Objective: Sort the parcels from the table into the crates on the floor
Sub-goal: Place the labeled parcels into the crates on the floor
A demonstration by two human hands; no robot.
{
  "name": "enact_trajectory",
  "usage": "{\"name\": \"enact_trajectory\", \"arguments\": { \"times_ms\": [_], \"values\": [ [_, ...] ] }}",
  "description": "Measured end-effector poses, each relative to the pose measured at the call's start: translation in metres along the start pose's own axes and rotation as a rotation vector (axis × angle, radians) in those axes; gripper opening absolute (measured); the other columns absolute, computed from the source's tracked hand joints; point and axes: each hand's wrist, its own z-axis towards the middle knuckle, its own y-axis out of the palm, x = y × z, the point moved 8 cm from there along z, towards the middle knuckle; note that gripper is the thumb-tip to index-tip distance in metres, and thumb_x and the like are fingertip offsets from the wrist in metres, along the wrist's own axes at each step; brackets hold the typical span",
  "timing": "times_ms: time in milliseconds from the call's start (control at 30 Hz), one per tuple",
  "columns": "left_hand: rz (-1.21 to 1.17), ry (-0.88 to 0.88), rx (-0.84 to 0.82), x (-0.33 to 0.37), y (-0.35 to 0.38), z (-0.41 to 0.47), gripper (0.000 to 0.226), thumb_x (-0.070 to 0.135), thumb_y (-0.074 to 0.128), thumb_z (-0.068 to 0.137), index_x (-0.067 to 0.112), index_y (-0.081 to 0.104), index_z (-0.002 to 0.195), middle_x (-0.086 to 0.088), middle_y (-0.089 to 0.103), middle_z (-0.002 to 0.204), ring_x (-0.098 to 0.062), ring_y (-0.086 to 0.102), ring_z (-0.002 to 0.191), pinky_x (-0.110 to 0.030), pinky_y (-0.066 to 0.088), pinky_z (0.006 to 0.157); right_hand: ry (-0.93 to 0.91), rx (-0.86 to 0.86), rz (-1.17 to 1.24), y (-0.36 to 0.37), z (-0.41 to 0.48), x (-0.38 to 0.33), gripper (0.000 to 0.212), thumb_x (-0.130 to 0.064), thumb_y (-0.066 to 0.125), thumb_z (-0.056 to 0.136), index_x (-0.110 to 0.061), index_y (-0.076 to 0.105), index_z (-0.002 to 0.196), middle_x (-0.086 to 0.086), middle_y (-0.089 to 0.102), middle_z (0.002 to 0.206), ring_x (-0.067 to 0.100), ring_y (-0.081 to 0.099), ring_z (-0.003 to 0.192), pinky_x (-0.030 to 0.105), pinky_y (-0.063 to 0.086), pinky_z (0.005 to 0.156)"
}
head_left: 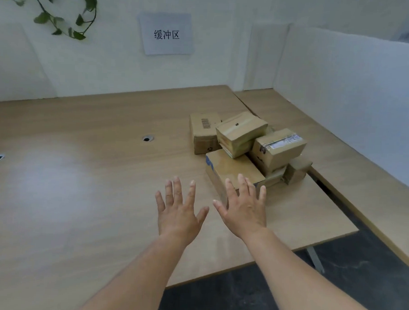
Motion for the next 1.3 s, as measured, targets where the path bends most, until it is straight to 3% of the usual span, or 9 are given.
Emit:
{"name": "enact_trajectory", "arguments": {
  "times_ms": [233,467,667,833,1000,1133,1233,1300],
  "values": [
    [-0.066,0.064,0.044,0.12,-0.018,0.06,0.075,0.066,0.014,0.094,0.026,-0.013,0.152,-0.011,-0.02,0.159,-0.028,-0.024,0.144,-0.046,-0.02,0.112,0.12,0.033,0.014,-0.019,0.049,0.133,0.068,-0.059,0.029,0.095,-0.02,0.022,0.15,0.012,0.014,0.158,0.027,0.013,0.145,0.051,0.013,0.115],
    [-0.259,0.032,-0.008,0.186,-0.029,0.109,0.076,0.064,0.02,0.095,0.023,-0.005,0.154,-0.01,-0.013,0.161,-0.027,-0.017,0.147,-0.044,-0.01,0.117,0.258,0.053,0.107,-0.037,0.097,0.227,0.07,-0.054,0.035,0.096,-0.012,0.021,0.15,0.018,0.018,0.156,0.033,0.021,0.14,0.045,0.023,0.111],
    [-0.597,-0.016,-0.163,0.216,-0.034,0.137,0.082,0.059,0.034,0.096,0.014,-0.004,0.154,-0.007,-0.008,0.162,-0.024,-0.003,0.149,-0.04,0.007,0.118,0.338,-0.084,0.37,-0.034,0.143,0.258,0.079,-0.053,0.039,0.096,-0.012,0.002,0.153,0.016,0.002,0.16,0.033,0.009,0.145,0.044,0.015,0.115],
    [-0.837,-0.078,-0.27,0.23,-0.034,0.148,0.08,0.048,0.042,0.098,0.014,-0.005,0.154,-0.006,0.009,0.162,-0.025,0.02,0.145,-0.034,0.024,0.111,0.305,-0.199,0.534,-0.021,0.164,0.256,0.078,-0.047,0.04,0.098,-0.009,-0.002,0.153,0.013,0.004,0.161,0.029,0.007,0.147,0.043,0.014,0.116],
    [-0.983,-0.126,-0.275,0.224,-0.032,0.151,0.076,0.046,0.042,0.099,0.021,-0.002,0.155,-0.003,0.025,0.157,-0.026,0.03,0.14,-0.035,0.028,0.107,0.327,-0.158,0.641,-0.021,0.165,0.253,0.069,-0.042,0.042,0.098,-0.01,0.013,0.151,0.012,0.023,0.156,0.03,0.029,0.139,0.04,0.031,0.105],
    [-1.127,-0.127,-0.172,0.208,-0.037,0.148,0.053,0.038,0.043,0.1,0.022,0.029,0.148,0.002,0.045,0.142,-0.018,0.044,0.118,-0.031,0.034,0.094,0.393,-0.084,0.615,-0.029,0.155,0.253,0.057,-0.046,0.042,0.095,-0.006,0.038,0.136,0.016,0.045,0.137,0.032,0.047,0.115,0.035,0.033,0.08],
    [-1.151,-0.17,-0.09,0.191,-0.04,0.138,0.049,0.039,0.043,0.1,0.019,0.034,0.143,0.003,0.049,0.123,-0.015,0.046,0.103,-0.031,0.037,0.085,0.381,-0.1,0.542,-0.032,0.143,0.241,0.052,-0.049,0.038,0.094,-0.007,0.052,0.121,0.015,0.052,0.124,0.03,0.05,0.103,0.038,0.042,0.084],
    [-1.142,-0.197,-0.05,0.176,-0.042,0.13,0.046,0.04,0.044,0.099,0.018,0.037,0.139,0.004,0.05,0.112,-0.014,0.05,0.097,-0.032,0.041,0.082,0.357,-0.124,0.53,-0.032,0.132,0.226,0.052,-0.049,0.038,0.094,-0.009,0.054,0.124,0.014,0.05,0.127,0.027,0.049,0.102,0.036,0.041,0.083]
  ]
}}
